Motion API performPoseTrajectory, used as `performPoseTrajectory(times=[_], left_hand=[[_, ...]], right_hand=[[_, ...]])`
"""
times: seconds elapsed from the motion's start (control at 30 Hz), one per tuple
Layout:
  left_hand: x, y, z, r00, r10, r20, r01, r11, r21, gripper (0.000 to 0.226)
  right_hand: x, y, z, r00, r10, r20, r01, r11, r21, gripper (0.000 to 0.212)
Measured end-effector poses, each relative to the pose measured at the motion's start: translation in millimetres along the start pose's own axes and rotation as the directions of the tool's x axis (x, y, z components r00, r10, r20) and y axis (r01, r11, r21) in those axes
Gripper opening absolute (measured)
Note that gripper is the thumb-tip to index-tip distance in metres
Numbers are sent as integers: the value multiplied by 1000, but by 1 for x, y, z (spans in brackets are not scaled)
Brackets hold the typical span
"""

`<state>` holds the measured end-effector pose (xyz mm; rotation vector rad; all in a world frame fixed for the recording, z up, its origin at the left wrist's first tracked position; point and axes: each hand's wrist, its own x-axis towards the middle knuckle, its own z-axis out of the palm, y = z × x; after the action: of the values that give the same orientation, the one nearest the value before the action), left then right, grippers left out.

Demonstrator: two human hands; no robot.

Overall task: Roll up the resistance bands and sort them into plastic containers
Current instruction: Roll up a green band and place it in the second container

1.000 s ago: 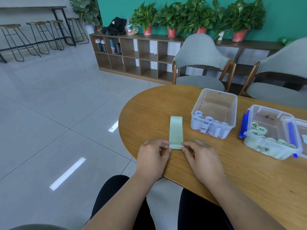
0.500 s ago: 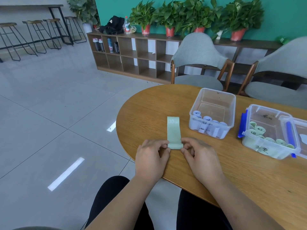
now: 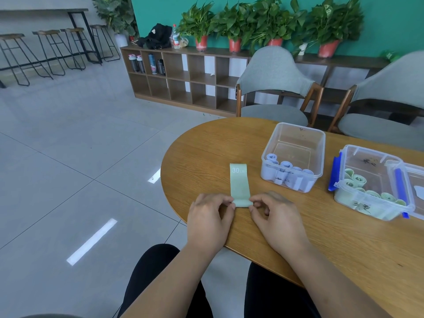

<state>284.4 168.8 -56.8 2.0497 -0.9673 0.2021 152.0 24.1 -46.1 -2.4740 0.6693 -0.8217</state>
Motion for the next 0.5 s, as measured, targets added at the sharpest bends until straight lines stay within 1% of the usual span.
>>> performPoseTrajectory(times=[0.07, 0.17, 0.3, 0.4, 0.5], left_hand=[[0, 0, 0, 1000, -2, 6, 2, 1000, -5, 18], [1, -2, 1, 1000, -28, 10, 28, 999, -38, 24], [1, 2, -1, 999, -49, 3, 50, 996, -73, 27], [1, 2, -1, 999, -48, -2, 48, 996, -74, 22], [0, 0, 0, 999, -45, -1, 44, 997, -62, 15]], right_hand=[[0, 0, 1, 1000, 4, 9, -4, 1000, -4, 25], [1, 1, 1, 1000, 14, 2, -14, 1000, 9, 26], [0, 0, -1, 999, 29, -14, -28, 998, 58, 31], [1, 0, -2, 999, 36, -14, -35, 996, 79, 26], [1, 1, -1, 999, 28, -18, -27, 998, 55, 19]])
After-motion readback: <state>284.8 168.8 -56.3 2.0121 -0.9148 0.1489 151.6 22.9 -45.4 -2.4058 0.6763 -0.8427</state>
